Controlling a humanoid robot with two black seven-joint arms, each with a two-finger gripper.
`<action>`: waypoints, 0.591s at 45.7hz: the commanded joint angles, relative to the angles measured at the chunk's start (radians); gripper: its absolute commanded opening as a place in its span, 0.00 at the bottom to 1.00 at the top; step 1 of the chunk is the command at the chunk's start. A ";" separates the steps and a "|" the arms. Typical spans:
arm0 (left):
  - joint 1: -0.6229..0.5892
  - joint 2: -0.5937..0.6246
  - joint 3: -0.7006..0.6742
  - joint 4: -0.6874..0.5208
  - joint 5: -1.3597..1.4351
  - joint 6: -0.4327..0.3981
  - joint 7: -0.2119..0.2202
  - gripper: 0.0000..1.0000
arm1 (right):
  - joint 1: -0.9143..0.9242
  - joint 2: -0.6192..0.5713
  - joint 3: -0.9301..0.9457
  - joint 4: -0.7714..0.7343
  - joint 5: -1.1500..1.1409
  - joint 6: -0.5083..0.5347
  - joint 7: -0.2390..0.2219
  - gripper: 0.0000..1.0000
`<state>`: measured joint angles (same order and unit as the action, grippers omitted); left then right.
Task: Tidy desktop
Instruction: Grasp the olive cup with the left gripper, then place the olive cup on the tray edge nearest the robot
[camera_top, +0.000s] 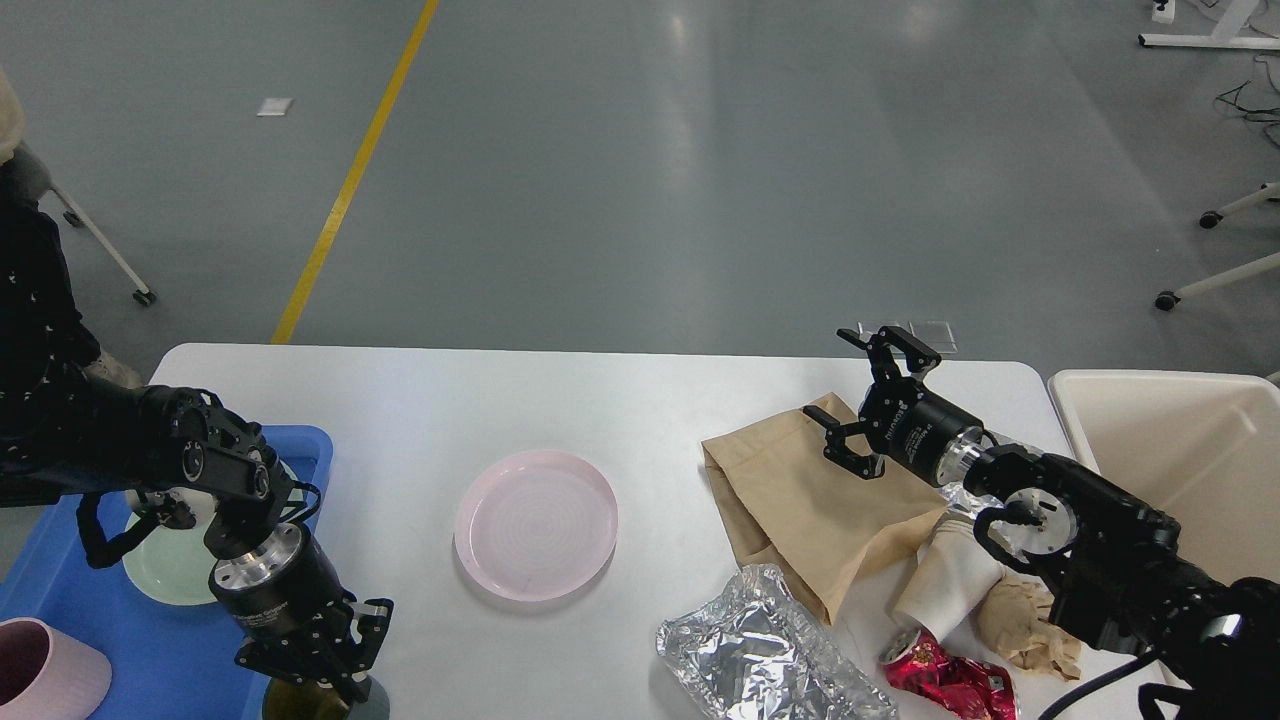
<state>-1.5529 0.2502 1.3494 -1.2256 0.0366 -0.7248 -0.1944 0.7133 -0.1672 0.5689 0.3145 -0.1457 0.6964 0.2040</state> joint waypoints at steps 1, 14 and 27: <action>0.000 0.001 0.000 0.000 0.000 -0.008 0.000 0.00 | 0.000 0.000 0.000 0.000 0.000 0.000 0.000 1.00; -0.018 0.011 0.004 0.000 0.002 -0.062 -0.002 0.00 | 0.000 0.000 -0.001 0.000 0.000 0.000 0.000 1.00; -0.121 0.015 0.037 0.000 0.002 -0.235 0.064 0.00 | 0.000 0.000 0.000 0.000 0.000 0.000 0.000 1.00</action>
<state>-1.6366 0.2635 1.3675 -1.2257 0.0382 -0.9219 -0.1539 0.7133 -0.1672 0.5689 0.3145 -0.1457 0.6964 0.2040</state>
